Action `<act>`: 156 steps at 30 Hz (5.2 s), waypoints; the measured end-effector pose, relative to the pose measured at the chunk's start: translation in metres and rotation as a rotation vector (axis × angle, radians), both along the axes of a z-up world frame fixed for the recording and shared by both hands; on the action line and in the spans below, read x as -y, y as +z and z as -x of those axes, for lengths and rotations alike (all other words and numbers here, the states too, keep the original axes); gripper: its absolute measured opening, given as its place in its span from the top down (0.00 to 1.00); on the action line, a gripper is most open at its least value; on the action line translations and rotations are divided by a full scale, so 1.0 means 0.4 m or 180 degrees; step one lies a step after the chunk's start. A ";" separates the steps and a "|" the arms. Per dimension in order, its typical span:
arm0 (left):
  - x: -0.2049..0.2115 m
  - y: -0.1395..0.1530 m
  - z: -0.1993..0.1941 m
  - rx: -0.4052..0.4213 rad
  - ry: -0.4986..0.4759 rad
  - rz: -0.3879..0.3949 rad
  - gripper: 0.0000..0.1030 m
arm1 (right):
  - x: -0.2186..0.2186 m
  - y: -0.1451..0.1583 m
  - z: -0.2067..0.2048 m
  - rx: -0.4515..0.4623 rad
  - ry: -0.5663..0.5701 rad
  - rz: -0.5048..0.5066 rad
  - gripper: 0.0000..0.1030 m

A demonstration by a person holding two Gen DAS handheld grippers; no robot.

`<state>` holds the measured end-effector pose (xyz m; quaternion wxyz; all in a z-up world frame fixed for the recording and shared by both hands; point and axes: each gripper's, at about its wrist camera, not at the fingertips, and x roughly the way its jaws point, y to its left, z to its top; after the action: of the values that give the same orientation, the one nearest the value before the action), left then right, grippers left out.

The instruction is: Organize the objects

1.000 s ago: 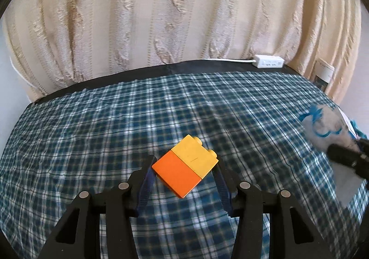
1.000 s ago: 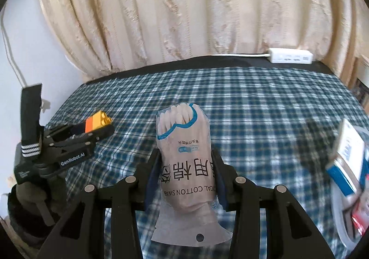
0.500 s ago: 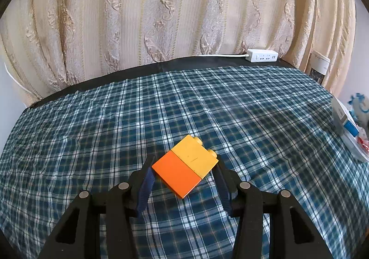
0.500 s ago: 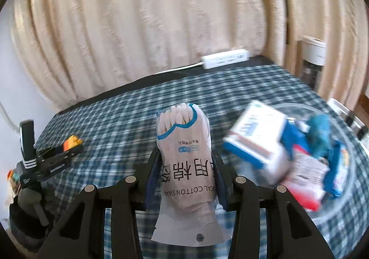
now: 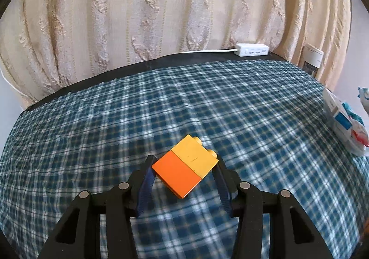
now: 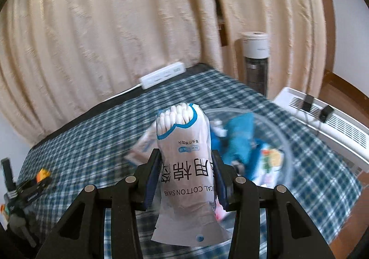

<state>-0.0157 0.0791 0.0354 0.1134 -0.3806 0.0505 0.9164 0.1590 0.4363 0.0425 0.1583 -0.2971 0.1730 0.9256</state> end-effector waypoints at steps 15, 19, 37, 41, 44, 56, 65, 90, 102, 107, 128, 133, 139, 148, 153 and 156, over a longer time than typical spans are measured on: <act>-0.123 0.054 -0.038 -0.0021 -0.0233 -0.0122 0.49 | -0.157 -0.030 0.127 0.0258 0.0037 0.0059 0.57; -0.158 0.068 -0.045 -0.0051 -0.0309 -0.0111 0.49 | -0.169 -0.044 0.165 0.0342 0.0116 0.0061 0.57; -0.366 0.131 -0.087 -0.0132 -0.0838 -0.0129 0.49 | -0.183 -0.047 0.110 0.0129 0.0232 0.0190 0.45; -0.432 0.143 -0.096 -0.0128 -0.1001 -0.0151 0.49 | -0.180 -0.035 0.059 0.0015 0.0178 0.0188 0.45; -0.491 0.150 -0.100 -0.0123 -0.1143 -0.0165 0.49 | -0.179 -0.033 0.016 -0.0059 0.0138 0.0202 0.45; -0.701 0.140 -0.072 -0.0009 -0.1601 -0.0205 0.49 | -0.189 -0.031 -0.151 -0.0267 -0.0108 0.0217 0.43; -0.812 0.119 -0.053 0.0020 -0.1804 -0.0120 0.49 | -0.210 -0.067 -0.186 -0.0231 -0.0227 0.0317 0.43; -0.759 0.145 -0.039 -0.0120 -0.1650 -0.0239 0.01 | -0.155 -0.099 -0.171 -0.0117 -0.0107 0.0413 0.38; -0.673 0.157 -0.101 -0.0370 -0.1430 -0.0078 0.00 | -0.051 -0.086 -0.164 0.0101 -0.0124 0.0111 0.16; -0.646 0.154 -0.112 -0.0407 -0.1339 -0.0056 0.00 | -0.015 -0.088 -0.161 0.0208 -0.0153 -0.0014 0.14; -0.628 0.120 -0.138 -0.0425 -0.1304 0.0297 0.00 | 0.070 -0.092 -0.132 0.0467 -0.0270 -0.0478 0.14; -0.638 0.106 -0.139 -0.0402 -0.1303 0.0393 0.00 | 0.069 -0.098 -0.132 0.0467 -0.0274 -0.0501 0.14; -0.643 0.096 -0.140 -0.0392 -0.1314 0.0456 0.00 | 0.066 -0.110 -0.131 0.0487 -0.0277 -0.0464 0.14; -0.642 0.089 -0.131 -0.0326 -0.1317 0.0444 0.00 | 0.068 -0.118 -0.125 0.0518 -0.0244 -0.0452 0.14; -0.639 0.085 -0.128 -0.0307 -0.1306 0.0440 0.00 | 0.068 -0.120 -0.122 0.0531 -0.0238 -0.0448 0.14; -0.638 0.085 -0.128 -0.0316 -0.1305 0.0443 0.00 | 0.069 -0.120 -0.122 0.0532 -0.0240 -0.0446 0.14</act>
<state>0.0357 0.3342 0.0694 0.2681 -0.3236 0.1954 0.8861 0.2079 0.4089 -0.0057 0.2273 -0.3547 0.1051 0.9008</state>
